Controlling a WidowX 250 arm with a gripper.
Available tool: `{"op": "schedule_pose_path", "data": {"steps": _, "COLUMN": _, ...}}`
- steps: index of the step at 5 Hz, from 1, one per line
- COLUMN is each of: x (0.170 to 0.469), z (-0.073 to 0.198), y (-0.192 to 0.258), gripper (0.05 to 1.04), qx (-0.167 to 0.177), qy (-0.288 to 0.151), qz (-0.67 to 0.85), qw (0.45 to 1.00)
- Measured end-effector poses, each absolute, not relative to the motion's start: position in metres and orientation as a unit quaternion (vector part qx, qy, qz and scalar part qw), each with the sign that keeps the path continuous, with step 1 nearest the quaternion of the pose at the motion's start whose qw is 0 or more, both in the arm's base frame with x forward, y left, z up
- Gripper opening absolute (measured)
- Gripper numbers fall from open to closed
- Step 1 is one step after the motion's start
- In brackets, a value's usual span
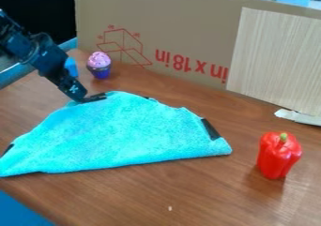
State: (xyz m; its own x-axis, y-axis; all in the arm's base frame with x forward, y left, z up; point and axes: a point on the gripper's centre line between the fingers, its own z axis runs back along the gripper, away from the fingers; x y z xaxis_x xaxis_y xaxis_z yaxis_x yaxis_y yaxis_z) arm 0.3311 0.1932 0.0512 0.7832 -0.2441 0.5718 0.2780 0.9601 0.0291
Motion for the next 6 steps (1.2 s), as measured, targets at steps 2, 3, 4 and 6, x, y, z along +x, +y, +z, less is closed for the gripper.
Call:
{"op": "schedule_pose_path", "data": {"steps": 2, "x": 0.340, "z": 0.040, "y": 0.187, "gripper": 0.972, "qx": -0.028, "qy": -0.296, "qz": -0.128, "qw": 0.946}}
{"op": "schedule_pose_path", "data": {"steps": 3, "x": 0.341, "z": 0.028, "y": 0.190, "gripper": 0.795, "qx": -0.013, "qy": -0.291, "qz": -0.127, "qw": 0.948}}
{"op": "schedule_pose_path", "data": {"steps": 4, "x": 0.343, "z": 0.025, "y": 0.191, "gripper": 0.497, "qx": -0.002, "qy": -0.294, "qz": -0.122, "qw": 0.948}}
{"op": "schedule_pose_path", "data": {"steps": 6, "x": 0.342, "z": 0.024, "y": 0.185, "gripper": 0.098, "qx": -0.012, "qy": -0.300, "qz": -0.131, "qw": 0.945}}
